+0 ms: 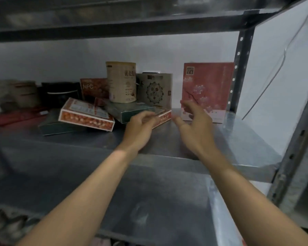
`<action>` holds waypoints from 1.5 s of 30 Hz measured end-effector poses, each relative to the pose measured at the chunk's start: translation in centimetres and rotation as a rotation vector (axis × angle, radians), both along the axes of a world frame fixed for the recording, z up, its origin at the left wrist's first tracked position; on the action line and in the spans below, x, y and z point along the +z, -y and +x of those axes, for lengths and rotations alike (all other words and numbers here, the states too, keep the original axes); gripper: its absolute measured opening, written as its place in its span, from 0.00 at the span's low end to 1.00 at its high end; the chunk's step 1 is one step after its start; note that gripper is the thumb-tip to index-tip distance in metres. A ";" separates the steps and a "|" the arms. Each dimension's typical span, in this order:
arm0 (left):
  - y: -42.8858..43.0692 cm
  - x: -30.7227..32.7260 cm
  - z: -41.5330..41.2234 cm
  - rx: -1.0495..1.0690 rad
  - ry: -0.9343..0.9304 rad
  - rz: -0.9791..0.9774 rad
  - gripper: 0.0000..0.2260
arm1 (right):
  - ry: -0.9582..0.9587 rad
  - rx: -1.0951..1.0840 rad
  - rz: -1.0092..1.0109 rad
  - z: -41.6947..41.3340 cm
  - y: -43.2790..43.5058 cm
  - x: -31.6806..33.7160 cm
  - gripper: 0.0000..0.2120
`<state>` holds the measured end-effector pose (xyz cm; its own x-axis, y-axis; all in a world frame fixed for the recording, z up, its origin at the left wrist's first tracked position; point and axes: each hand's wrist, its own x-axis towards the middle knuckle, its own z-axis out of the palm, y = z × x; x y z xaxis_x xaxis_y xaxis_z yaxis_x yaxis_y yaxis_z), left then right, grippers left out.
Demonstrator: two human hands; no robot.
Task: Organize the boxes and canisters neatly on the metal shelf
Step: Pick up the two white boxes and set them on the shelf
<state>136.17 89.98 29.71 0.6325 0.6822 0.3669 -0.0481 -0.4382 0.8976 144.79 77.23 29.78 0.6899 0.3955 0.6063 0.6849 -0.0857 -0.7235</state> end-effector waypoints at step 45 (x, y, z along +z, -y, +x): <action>-9.0 -26.2 -62.3 0.840 -0.006 -0.554 0.12 | -0.598 0.734 -0.575 -49.9 -15.4 -31.1 0.15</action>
<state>73.85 98.95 3.55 -0.1308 0.9816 -0.1392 0.0895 0.1515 0.9844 94.90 92.61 -1.36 0.2927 0.9441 -0.1516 0.2603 -0.2312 -0.9374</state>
